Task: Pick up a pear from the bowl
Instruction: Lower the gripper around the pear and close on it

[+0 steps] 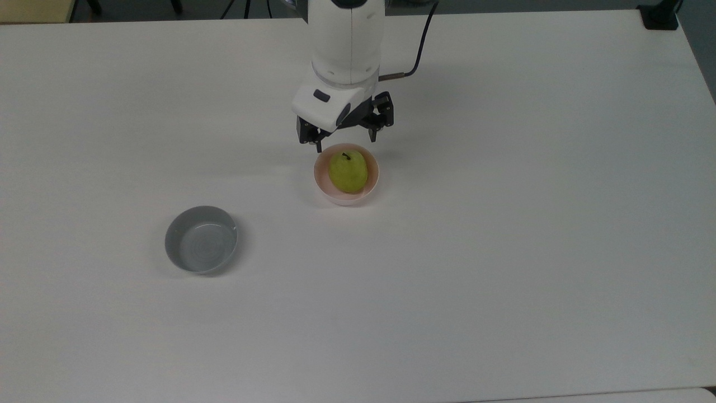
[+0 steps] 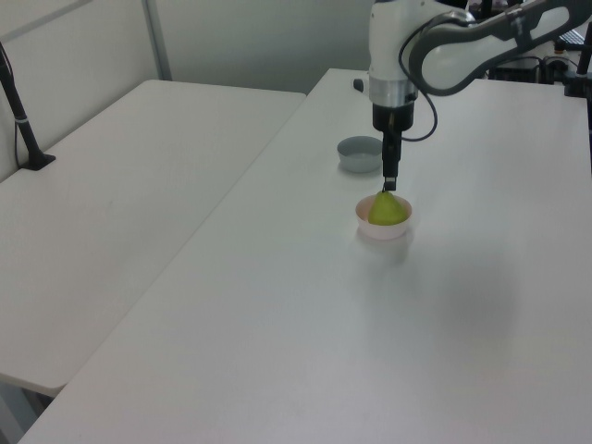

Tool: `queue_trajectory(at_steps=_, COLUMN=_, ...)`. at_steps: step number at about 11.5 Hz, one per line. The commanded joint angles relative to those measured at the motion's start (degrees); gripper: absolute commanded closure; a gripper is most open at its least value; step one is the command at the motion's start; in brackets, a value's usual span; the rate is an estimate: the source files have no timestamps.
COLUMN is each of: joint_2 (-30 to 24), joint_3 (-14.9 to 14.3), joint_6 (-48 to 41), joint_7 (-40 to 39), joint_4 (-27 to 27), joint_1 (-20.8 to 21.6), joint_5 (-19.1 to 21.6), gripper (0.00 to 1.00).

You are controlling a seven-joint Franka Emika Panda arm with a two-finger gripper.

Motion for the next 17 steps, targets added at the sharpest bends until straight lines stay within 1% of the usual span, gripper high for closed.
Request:
queue_trajectory(at_steps=1, joint_2=2.1, joint_3=-0.35, joint_6=1.35, joint_7=0.72, joint_4=-0.65, joint_1=0.91, joint_5=0.33, gripper=0.02)
queue_trajectory(at_steps=3, joint_2=2.63, joint_3=-0.34, joint_6=4.84, joint_7=0.99, joint_4=-2.05, joint_1=1.0, joint_5=0.24, gripper=0.02)
queue_trajectory(at_steps=5, joint_2=3.86, joint_3=-0.34, joint_6=5.56, joint_7=1.08, joint_4=-2.06, joint_1=1.08, joint_5=-0.03, gripper=0.03)
queue_trajectory(at_steps=6, joint_2=3.96, joint_3=-0.34, joint_6=5.48, joint_7=0.99, joint_4=-2.06, joint_1=1.43, joint_5=-0.03, gripper=0.09)
queue_trajectory(at_steps=8, joint_2=4.57, joint_3=-0.34, joint_6=5.56, joint_7=0.81, joint_4=-2.06, joint_1=1.61, joint_5=-0.12, gripper=0.28)
queue_trajectory(at_steps=9, joint_2=4.75, joint_3=-0.34, joint_6=5.83, joint_7=0.81, joint_4=-2.06, joint_1=1.52, joint_5=-0.12, gripper=0.34)
queue_trajectory(at_steps=10, joint_2=4.92, joint_3=-0.34, joint_6=8.0, joint_7=0.72, joint_4=-2.76, joint_1=1.61, joint_5=-0.2, gripper=0.46)
queue_trajectory(at_steps=11, joint_2=5.1, joint_3=-0.34, joint_6=9.59, joint_7=0.72, joint_4=-3.37, joint_1=1.61, joint_5=-0.38, gripper=0.65)
queue_trajectory(at_steps=12, joint_2=5.01, joint_3=-0.34, joint_6=9.69, joint_7=0.72, joint_4=-3.38, joint_1=1.61, joint_5=-0.73, gripper=0.81)
queue_trajectory(at_steps=13, joint_2=4.92, joint_3=-0.34, joint_6=9.52, joint_7=0.72, joint_4=-3.29, joint_1=1.52, joint_5=-0.73, gripper=0.93)
queue_trajectory(at_steps=17, joint_2=2.56, joint_3=-0.34, joint_6=7.77, joint_7=1.25, joint_4=-2.77, joint_1=1.09, joint_5=-0.64, gripper=0.95)
